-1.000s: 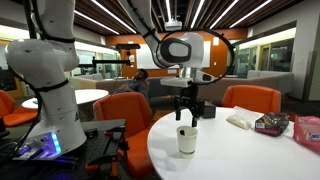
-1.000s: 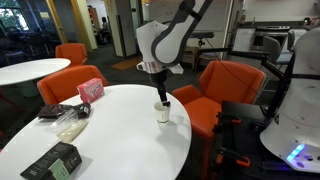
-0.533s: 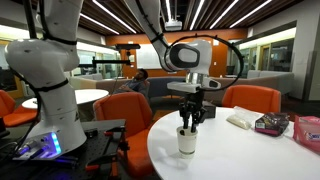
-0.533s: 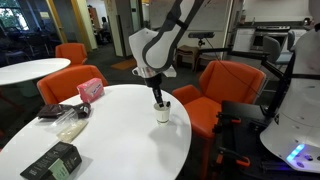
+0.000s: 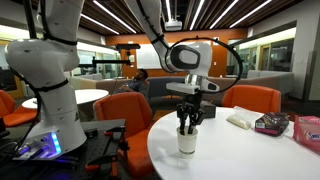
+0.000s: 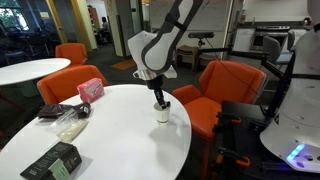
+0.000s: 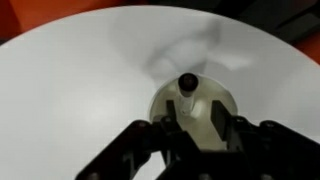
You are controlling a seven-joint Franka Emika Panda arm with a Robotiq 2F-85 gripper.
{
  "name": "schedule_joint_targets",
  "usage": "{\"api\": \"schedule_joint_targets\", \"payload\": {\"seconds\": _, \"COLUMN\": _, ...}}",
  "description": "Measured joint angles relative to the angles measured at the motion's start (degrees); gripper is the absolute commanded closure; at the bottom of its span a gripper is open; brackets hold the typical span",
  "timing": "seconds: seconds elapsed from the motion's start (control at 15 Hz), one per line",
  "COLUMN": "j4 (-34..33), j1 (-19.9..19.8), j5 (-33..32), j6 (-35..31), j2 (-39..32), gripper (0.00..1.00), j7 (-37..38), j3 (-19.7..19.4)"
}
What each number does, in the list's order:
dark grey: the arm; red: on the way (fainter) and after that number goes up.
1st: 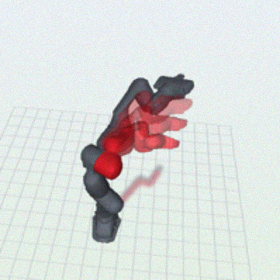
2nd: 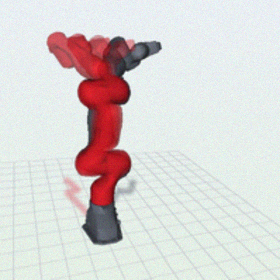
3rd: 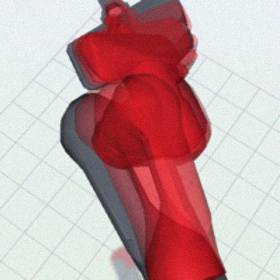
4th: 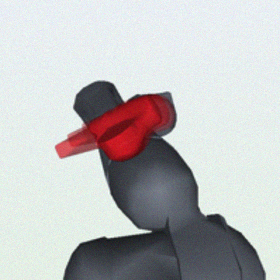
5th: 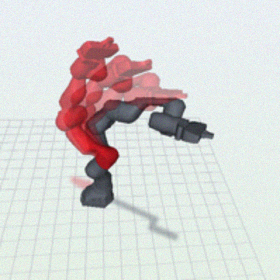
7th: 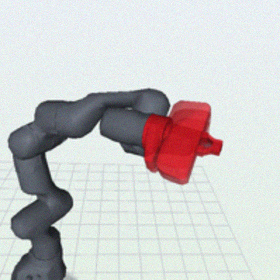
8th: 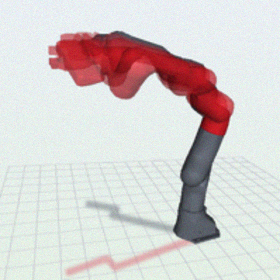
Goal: Remove the marker from the cup and put on the table
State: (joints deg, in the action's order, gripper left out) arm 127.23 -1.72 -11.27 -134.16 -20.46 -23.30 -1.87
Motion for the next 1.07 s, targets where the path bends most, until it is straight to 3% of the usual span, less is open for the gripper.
{"api": "schedule_joint_targets", "payload": {"seconds": 0.53, "j4": -4.33, "j1": 0.14, "j5": -2.52, "j6": 3.72, "j2": -4.63, "gripper": 0.63, "j7": 0.04, "j3": 0.35}}
{"api": "schedule_joint_targets", "payload": {"seconds": 0.8, "j4": -6.52, "j1": 0.48, "j5": -5.41, "j6": 9.04, "j2": -5.71, "gripper": 0.66, "j7": 0.05, "j3": 0.49}}
{"api": "schedule_joint_targets", "payload": {"seconds": 0.87, "j4": -6.87, "j1": 0.61, "j5": -5.98, "j6": 10.19, "j2": -5.78, "gripper": 0.83, "j7": 0.05, "j3": 0.64}}
{"api": "schedule_joint_targets", "payload": {"seconds": 1.0, "j4": -7.43, "j1": 0.81, "j5": -6.48, "j6": 11.90, "j2": -5.91, "gripper": 0.98, "j7": 0.04, "j3": 1.10}}
{"api": "schedule_joint_targets", "payload": {"seconds": 1.07, "j4": -7.67, "j1": 0.83, "j5": -6.53, "j6": 12.35, "j2": -6.05, "gripper": 1.00, "j7": 0.04, "j3": 1.34}}
